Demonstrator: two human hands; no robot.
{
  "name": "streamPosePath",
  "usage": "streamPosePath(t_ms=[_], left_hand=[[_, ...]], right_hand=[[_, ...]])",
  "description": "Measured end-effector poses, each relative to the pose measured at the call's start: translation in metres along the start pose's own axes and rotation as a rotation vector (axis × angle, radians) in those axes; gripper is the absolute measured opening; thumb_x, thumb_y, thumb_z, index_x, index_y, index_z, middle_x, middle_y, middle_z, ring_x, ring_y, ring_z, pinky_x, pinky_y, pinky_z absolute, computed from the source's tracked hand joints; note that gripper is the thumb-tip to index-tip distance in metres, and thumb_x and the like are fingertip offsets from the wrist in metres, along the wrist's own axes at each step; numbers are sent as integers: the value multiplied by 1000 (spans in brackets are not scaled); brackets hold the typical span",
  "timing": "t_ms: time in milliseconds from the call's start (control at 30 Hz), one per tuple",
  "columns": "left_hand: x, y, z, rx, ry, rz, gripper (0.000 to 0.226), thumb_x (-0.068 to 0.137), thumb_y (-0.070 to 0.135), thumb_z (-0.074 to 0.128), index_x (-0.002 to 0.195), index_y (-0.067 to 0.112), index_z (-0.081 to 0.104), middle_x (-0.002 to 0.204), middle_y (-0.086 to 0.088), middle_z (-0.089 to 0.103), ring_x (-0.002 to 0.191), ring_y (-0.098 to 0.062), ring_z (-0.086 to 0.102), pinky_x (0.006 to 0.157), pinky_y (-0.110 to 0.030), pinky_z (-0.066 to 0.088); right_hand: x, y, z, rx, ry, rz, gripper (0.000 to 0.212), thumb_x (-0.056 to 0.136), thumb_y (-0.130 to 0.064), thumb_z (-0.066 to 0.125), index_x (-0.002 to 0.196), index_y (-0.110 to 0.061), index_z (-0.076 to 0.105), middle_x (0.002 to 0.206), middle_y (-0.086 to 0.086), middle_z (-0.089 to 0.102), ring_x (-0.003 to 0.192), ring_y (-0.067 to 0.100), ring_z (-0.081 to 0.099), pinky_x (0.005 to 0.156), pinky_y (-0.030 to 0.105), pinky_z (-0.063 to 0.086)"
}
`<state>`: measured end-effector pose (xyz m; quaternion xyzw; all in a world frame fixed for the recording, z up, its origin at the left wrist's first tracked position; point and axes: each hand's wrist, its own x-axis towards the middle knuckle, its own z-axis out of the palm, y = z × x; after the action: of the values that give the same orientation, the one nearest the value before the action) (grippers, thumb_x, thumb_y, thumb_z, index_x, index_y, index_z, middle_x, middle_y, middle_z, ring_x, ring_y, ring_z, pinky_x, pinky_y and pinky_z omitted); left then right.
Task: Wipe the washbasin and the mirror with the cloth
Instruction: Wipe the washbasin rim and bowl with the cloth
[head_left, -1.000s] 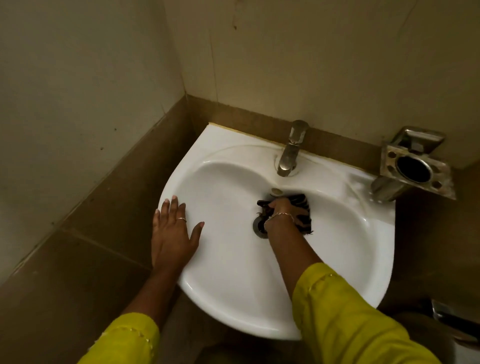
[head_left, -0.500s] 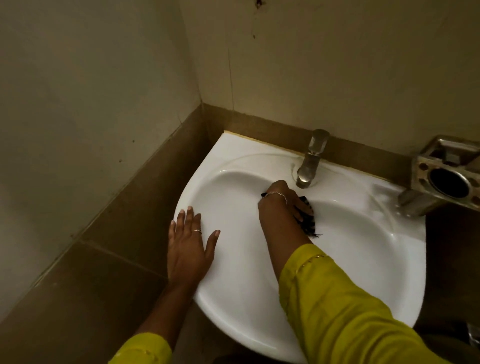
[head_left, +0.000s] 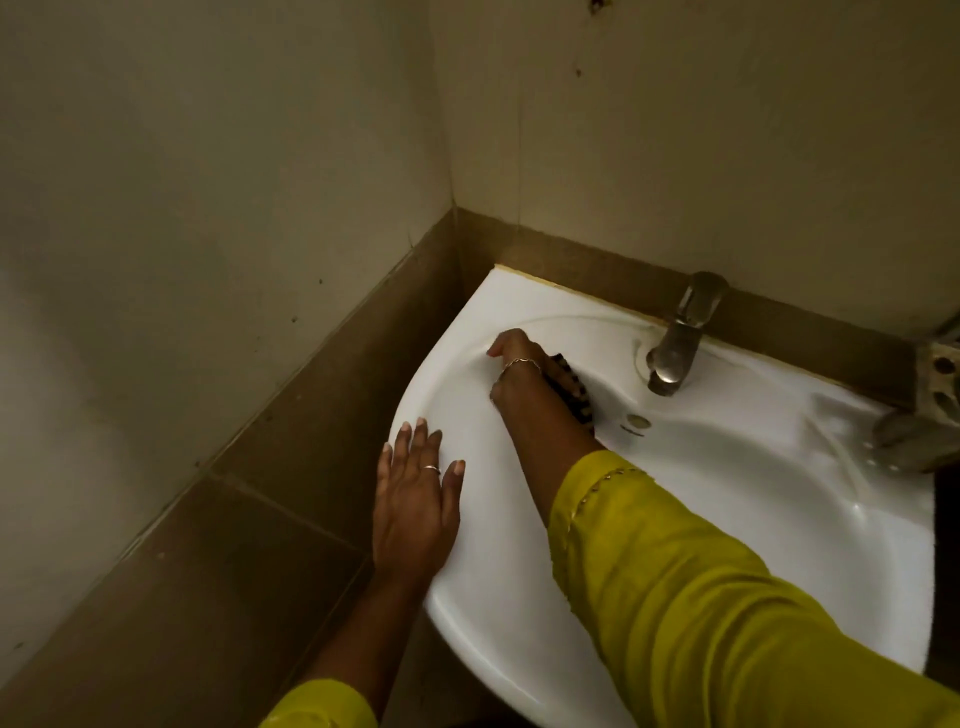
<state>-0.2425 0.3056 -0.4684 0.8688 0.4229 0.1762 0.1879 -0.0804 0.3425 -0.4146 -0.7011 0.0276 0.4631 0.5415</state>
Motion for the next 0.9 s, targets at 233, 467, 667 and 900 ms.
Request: streamPosePath(t_ms=[233,467,667,900], left_hand=[[-3,4,-7,-191,47,-43,71,84,62,11,142,21,17,149,4,20,132,-1,9,111,-22,2],[-4,7,-8,-222,63,-42,61,82,56,13,136,30,0,144,13,5,131,-2,4,111,-27,6],[-4,5,-8,-237,67,-43,62,82,60,13,136,31,1,144,12,6,132,-3,5,112,-27,7],[-2,1,-4,-233,82,-3,71,83,69,2,139,26,3,148,9,6,137,-5,8,113,-24,4]], right_hand=[[-9,25,26,-464,-225,-41,86,89,-23,57,146,-5,-4,153,23,-2,140,39,9,112,47,17],[-2,72,14,-203,20,-323,76,92,-14,52,148,-13,0,156,13,-9,144,30,2,117,40,13],[0,36,28,-197,211,-217,82,96,-38,41,144,-8,-17,150,20,-27,141,38,-12,114,48,1],[6,68,34,-714,-44,-411,73,98,-41,31,145,-13,-16,153,12,-25,142,33,-17,115,52,4]])
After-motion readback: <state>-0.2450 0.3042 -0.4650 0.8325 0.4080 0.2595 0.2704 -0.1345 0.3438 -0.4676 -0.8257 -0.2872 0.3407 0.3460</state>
